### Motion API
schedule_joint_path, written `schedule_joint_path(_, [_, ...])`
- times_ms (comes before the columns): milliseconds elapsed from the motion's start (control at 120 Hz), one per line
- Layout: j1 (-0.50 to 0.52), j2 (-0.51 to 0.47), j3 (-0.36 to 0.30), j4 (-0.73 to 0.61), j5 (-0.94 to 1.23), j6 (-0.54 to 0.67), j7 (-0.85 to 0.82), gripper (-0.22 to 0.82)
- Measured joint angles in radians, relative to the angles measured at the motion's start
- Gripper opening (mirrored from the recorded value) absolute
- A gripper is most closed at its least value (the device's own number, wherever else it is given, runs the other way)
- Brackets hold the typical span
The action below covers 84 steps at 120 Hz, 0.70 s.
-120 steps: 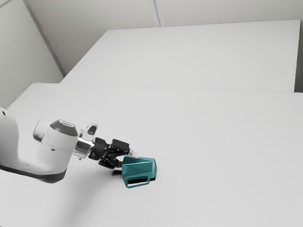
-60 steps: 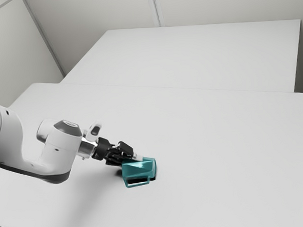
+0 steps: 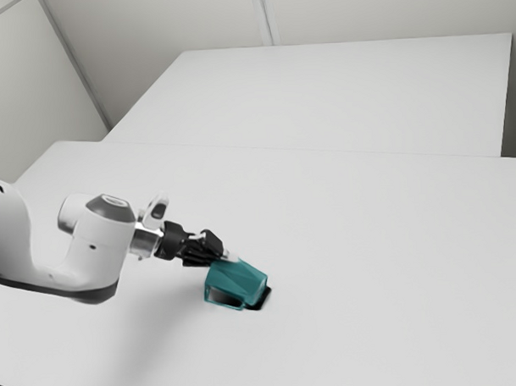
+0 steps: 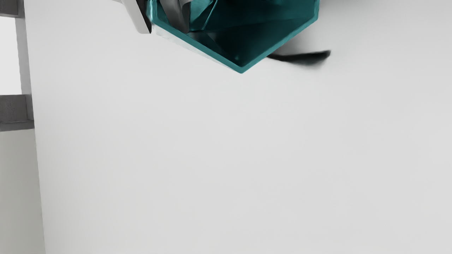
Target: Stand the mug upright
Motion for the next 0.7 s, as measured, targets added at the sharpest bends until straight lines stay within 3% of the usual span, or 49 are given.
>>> schedule_joint_path(450, [0.000,-0.071,-0.033,0.016,-0.002,0.017,0.007,-0.18])
schedule_joint_path(700, [0.003,-0.106,-0.097,0.046,0.114,0.049,-0.054,-0.18])
